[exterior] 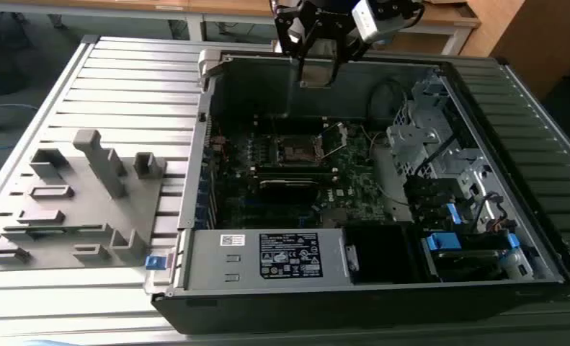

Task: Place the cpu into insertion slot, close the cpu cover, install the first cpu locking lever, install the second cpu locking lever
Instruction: 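Place the cpu into insertion slot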

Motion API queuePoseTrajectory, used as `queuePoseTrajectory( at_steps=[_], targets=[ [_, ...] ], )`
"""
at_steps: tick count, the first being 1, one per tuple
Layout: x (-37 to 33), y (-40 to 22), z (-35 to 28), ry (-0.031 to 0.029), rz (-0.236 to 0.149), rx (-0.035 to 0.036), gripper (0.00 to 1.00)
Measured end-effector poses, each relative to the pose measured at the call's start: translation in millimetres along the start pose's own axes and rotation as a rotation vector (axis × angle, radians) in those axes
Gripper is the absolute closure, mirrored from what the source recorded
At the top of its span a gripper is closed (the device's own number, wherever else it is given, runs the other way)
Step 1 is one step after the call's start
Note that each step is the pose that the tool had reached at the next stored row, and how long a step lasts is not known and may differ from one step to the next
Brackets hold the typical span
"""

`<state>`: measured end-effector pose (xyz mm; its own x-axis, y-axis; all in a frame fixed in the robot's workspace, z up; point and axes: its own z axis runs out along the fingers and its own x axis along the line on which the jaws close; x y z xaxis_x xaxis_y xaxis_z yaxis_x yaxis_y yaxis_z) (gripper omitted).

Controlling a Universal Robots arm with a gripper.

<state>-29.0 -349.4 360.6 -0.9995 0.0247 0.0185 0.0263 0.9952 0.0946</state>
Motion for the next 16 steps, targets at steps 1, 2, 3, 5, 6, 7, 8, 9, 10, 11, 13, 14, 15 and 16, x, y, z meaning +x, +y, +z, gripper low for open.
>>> queuePoseTrajectory(
  at_steps=[1,2,3,5,6,7,8,9,10,11,13,14,15,16],
  targets=[
    [0.0,0.0,0.0,0.0,0.0,0.0,0.46],
    [0.0,0.0,0.0,0.0,0.0,-0.0001,0.46],
    [0.0,0.0,0.1,0.0,0.0,-0.0002,0.46],
    [0.0,0.0,0.2,-0.0001,0.0,-0.0004,0.46],
    [0.0,0.0,0.4,-0.0001,0.0,-0.0004,0.46],
    [0.0,0.0,0.8,-0.0001,0.0,-0.0005,0.46],
    [0.0,-0.1,1.4,-0.0001,0.0,-0.0005,0.46],
    [0.0,-0.2,2.1,0.0,0.0,-0.0003,0.46],
    [0.0,-0.3,3.0,-0.0001,0.0,-0.0003,0.46],
    [-0.1,-0.4,3.9,0.0,0.0,-0.0002,0.46],
    [-0.1,-0.5,5.6,0.0,0.0,-0.0001,0.46],
    [-0.1,-0.5,5.9,0.0001,0.0,0.0,0.46],
    [-0.1,-0.5,5.9,0.0001,0.0,0.0,0.46],
    [-0.1,-0.6,5.9,0.0001,0.0,0.0001,0.46]
  ],
)
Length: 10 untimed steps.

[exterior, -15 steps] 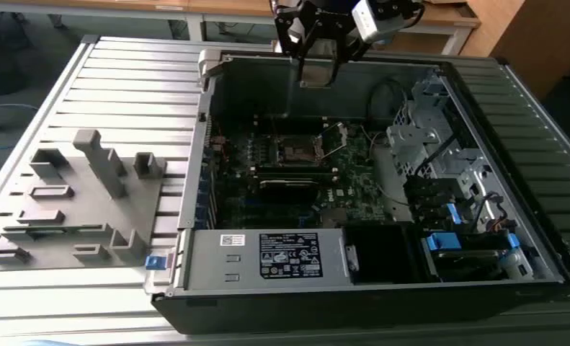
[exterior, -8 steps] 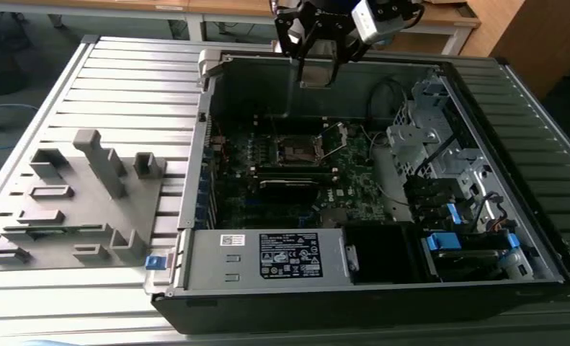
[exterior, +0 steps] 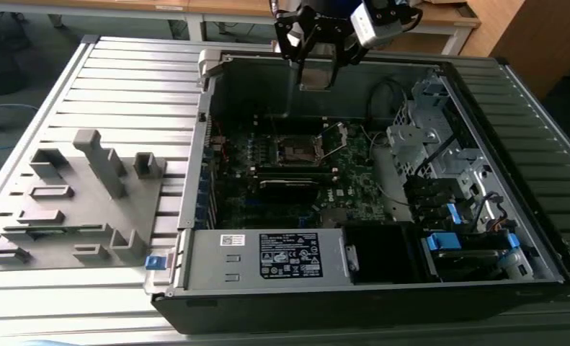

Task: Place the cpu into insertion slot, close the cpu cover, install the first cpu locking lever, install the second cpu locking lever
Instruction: 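Place the cpu into insertion slot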

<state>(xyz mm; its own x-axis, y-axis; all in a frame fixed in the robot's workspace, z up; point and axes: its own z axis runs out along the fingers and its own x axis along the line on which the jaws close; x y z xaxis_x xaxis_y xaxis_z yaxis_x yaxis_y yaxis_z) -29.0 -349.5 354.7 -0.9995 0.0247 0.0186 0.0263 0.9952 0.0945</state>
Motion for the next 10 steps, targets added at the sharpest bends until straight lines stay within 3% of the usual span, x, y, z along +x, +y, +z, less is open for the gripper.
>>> queuePoseTrajectory(
  at_steps=[5,10],
  targets=[
    [0.0,0.0,0.9,-0.0003,0.0,-0.0007,0.46],
    [-0.1,-0.6,6.2,-0.0002,0.0,-0.0005,0.46]
  ],
)
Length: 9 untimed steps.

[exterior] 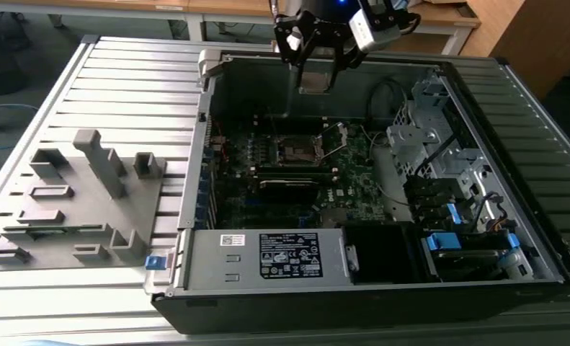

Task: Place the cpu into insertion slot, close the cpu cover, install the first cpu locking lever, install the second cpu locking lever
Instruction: 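Place the cpu into insertion slot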

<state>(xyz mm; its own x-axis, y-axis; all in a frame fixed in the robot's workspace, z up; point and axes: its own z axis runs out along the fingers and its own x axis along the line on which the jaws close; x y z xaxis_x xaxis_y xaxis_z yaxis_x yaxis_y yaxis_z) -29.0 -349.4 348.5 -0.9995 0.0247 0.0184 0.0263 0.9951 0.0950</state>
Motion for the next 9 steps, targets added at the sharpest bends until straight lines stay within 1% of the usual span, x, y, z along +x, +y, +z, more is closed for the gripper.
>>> queuePoseTrajectory(
  at_steps=[5,9],
  targets=[
    [0.0,-0.1,0.6,0.0001,0.0,0.0002,0.46],
    [0.3,-0.3,3.6,-0.0002,0.0,0.0001,0.46]
  ],
)
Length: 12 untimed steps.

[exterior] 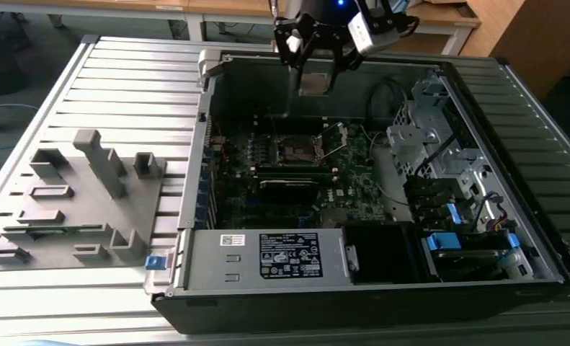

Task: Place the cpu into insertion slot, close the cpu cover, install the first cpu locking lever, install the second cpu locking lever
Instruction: 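Place the cpu into insertion slot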

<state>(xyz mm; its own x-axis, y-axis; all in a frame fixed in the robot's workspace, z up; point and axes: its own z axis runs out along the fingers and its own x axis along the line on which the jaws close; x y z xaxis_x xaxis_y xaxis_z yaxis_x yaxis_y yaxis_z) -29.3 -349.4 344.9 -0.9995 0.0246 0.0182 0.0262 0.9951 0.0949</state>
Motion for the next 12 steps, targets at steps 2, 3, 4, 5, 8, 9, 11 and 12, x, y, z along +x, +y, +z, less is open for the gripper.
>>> queuePoseTrajectory(
  at_steps=[2,3,4,5,8,9,11,12],
  targets=[
    [0.1,-0.2,2.2,0.0,0.0,0.0,0.46],
    [0.2,-0.3,3.6,-0.0003,0.0,0.0,0.46],
    [0.3,-0.5,4.9,-0.0006,0.0,0.0,0.46],
    [0.3,-0.6,6.3,-0.0007,0.0,0.0,0.46],
    [0.5,-1.0,10.0,-0.001,0.0,0.0,0.46],
    [0.5,-1.0,10.7,-0.001,0.0,0.0,0.46],
    [0.5,-1.1,11.0,-0.0008,0.0,0.0004,0.46],
    [0.5,-1.1,11.2,-0.0009,0.0,0.0003,0.46]
  ],
)
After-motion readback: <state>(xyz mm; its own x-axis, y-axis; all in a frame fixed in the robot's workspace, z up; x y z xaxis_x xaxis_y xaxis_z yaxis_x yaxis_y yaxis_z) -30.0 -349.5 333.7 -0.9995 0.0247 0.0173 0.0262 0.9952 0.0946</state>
